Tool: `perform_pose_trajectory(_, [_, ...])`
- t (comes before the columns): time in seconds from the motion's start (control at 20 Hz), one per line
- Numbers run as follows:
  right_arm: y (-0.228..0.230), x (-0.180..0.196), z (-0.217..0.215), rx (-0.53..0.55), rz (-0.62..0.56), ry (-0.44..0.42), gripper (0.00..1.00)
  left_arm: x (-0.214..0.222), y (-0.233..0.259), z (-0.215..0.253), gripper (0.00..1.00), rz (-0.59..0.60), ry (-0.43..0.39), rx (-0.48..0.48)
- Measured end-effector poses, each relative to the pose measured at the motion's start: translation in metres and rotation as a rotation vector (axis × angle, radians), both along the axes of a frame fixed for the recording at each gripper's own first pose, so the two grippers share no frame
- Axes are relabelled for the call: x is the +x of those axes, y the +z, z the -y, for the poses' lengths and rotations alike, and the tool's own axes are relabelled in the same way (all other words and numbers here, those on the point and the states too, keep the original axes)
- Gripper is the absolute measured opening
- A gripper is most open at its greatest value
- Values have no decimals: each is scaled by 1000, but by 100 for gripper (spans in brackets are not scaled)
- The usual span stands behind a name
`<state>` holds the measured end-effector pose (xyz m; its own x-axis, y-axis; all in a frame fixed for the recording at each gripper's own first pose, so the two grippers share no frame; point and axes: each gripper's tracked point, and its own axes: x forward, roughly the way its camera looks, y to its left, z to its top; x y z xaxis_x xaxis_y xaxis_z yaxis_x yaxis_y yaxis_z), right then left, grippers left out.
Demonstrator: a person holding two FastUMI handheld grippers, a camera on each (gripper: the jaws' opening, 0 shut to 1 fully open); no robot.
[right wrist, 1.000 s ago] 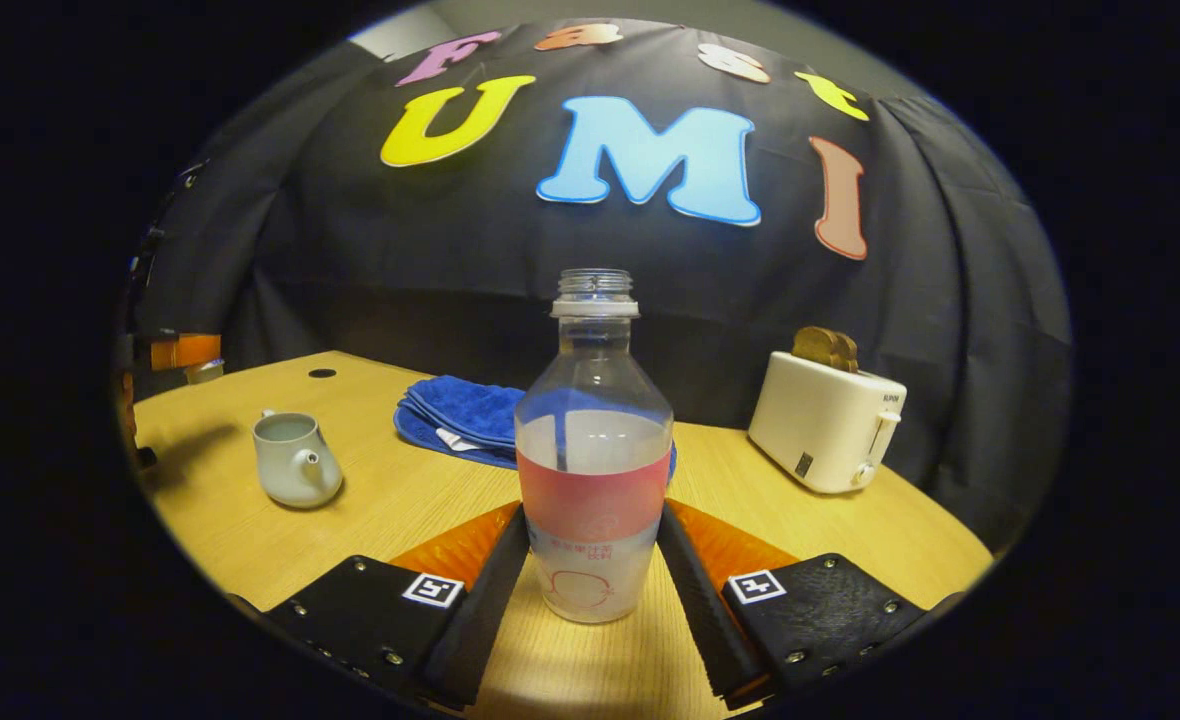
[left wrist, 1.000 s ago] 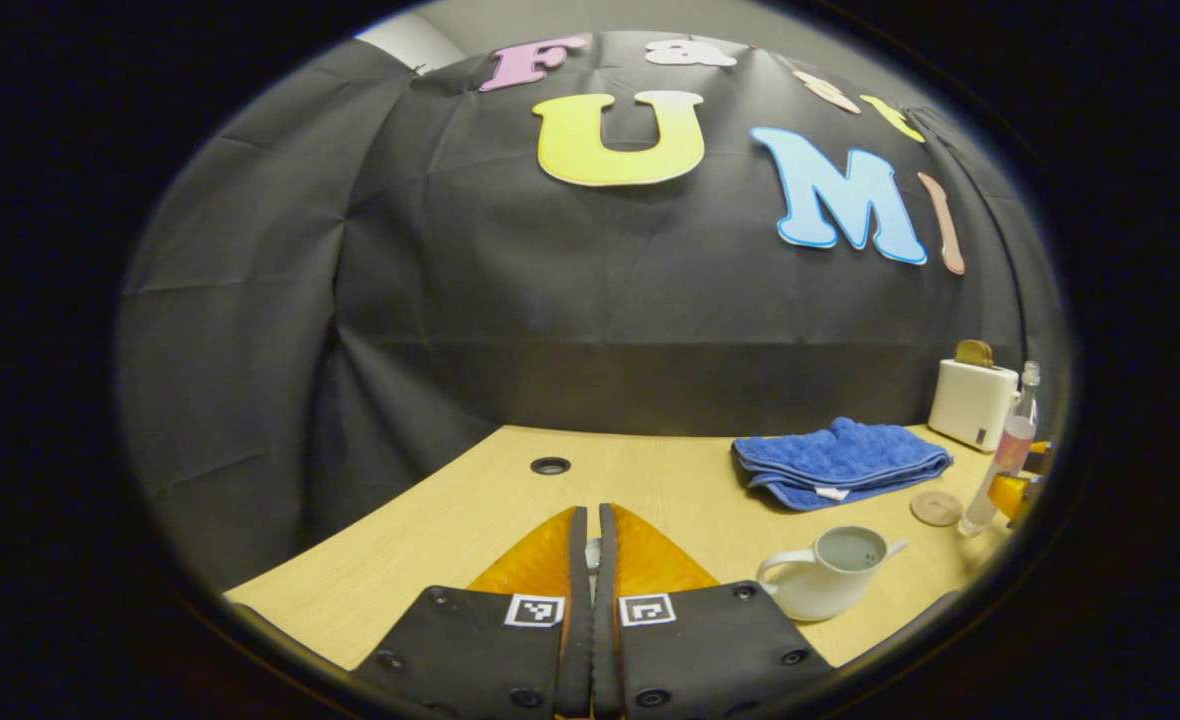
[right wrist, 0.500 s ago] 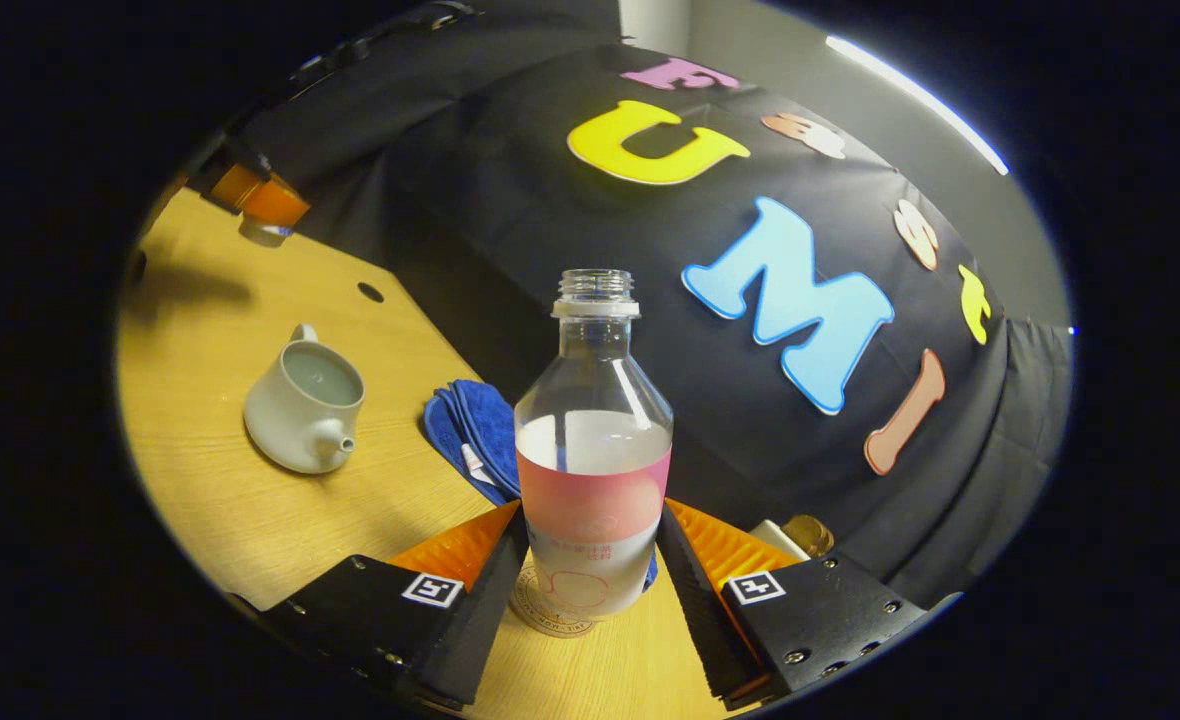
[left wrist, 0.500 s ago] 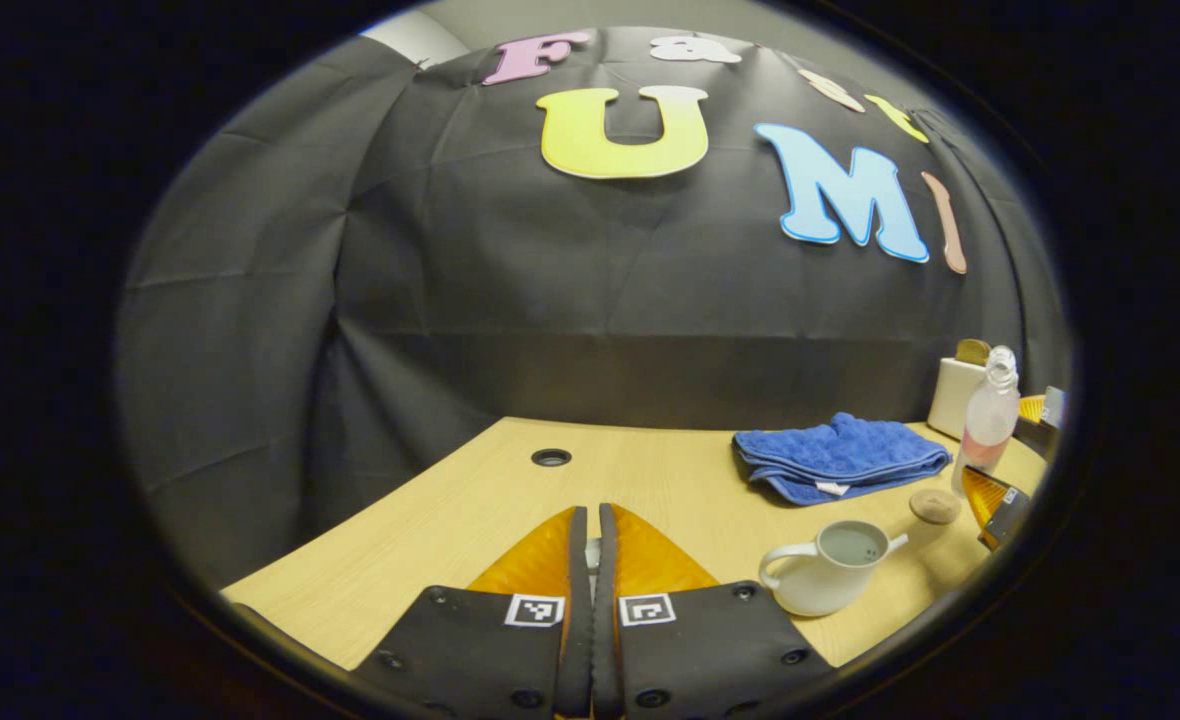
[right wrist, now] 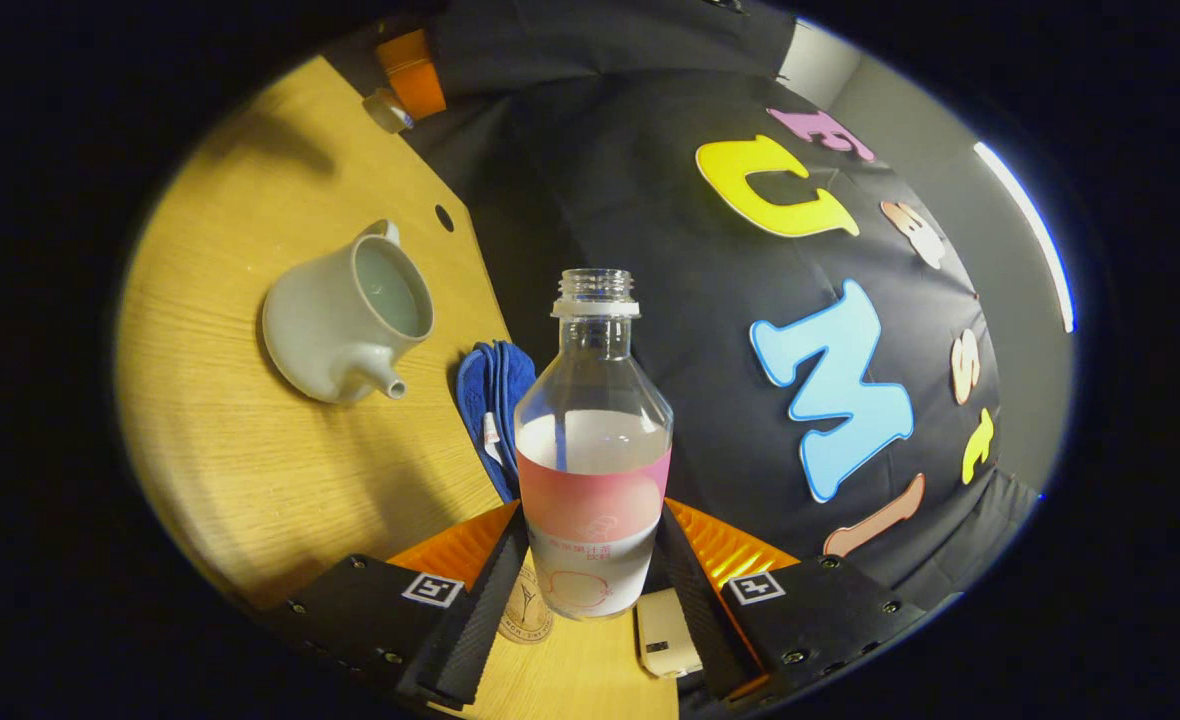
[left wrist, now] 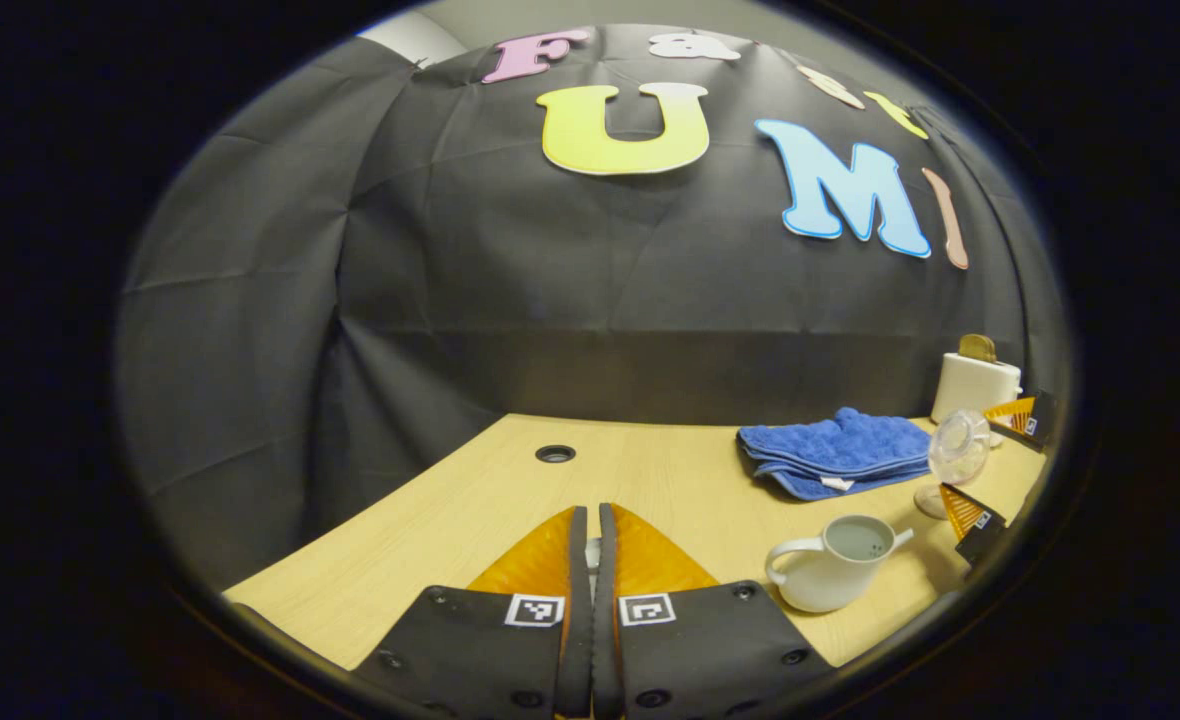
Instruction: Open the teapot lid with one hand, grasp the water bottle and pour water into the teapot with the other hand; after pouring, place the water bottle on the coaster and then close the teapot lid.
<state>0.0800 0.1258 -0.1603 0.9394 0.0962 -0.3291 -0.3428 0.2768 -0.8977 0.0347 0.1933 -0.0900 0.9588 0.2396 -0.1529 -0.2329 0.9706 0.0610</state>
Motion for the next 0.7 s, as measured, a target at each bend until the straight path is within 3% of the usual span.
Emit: perform_pose_trajectory(0.7, [26, 24, -19, -279, 173, 155, 81, 2, -7, 1, 7, -33, -8, 10])
